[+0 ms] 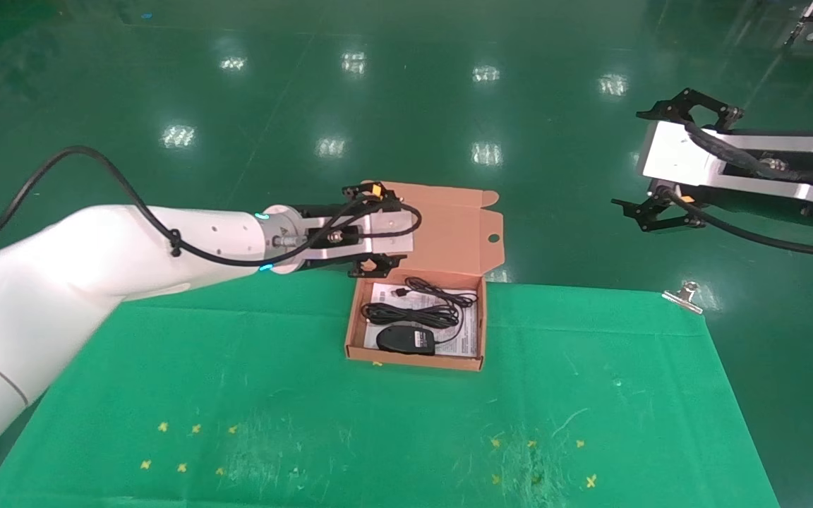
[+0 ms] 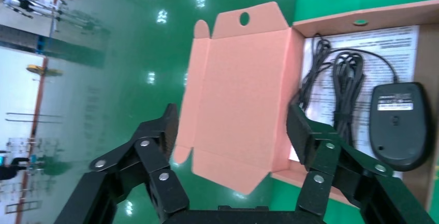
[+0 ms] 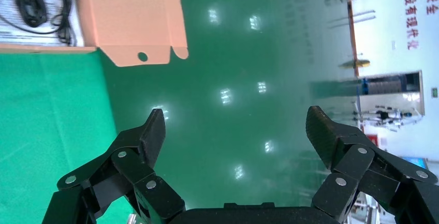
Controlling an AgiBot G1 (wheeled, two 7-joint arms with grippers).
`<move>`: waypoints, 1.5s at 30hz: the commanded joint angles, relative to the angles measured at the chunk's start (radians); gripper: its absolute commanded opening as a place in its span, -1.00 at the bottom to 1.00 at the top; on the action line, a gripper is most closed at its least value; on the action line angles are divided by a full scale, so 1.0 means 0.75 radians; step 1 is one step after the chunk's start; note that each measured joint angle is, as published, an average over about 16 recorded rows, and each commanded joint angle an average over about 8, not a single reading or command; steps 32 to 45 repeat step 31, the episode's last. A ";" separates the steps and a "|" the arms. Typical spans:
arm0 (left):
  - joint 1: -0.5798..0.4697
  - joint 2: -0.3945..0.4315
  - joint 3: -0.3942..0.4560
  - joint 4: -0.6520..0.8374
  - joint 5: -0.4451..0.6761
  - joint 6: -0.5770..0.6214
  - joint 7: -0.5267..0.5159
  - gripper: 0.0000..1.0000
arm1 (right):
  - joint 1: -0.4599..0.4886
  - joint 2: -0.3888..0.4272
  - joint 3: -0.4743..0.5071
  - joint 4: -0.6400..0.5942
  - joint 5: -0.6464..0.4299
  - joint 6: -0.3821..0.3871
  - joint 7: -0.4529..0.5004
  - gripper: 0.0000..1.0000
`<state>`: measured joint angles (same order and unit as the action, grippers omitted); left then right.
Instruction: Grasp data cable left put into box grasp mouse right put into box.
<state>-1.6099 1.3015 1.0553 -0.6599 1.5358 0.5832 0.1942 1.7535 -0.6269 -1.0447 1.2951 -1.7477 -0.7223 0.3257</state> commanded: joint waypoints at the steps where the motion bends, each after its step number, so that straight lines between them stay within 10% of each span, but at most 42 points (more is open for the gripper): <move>1: -0.027 0.000 0.011 -0.003 0.018 -0.003 -0.009 1.00 | 0.016 0.015 -0.001 0.025 -0.013 -0.002 -0.017 1.00; 28: 0.339 -0.462 -0.513 -0.419 -0.528 0.612 -0.264 1.00 | -0.413 0.024 0.479 0.018 0.628 -0.488 -0.102 1.00; 45: 0.362 -0.490 -0.544 -0.444 -0.561 0.648 -0.279 1.00 | -0.441 0.024 0.509 0.017 0.668 -0.519 -0.107 1.00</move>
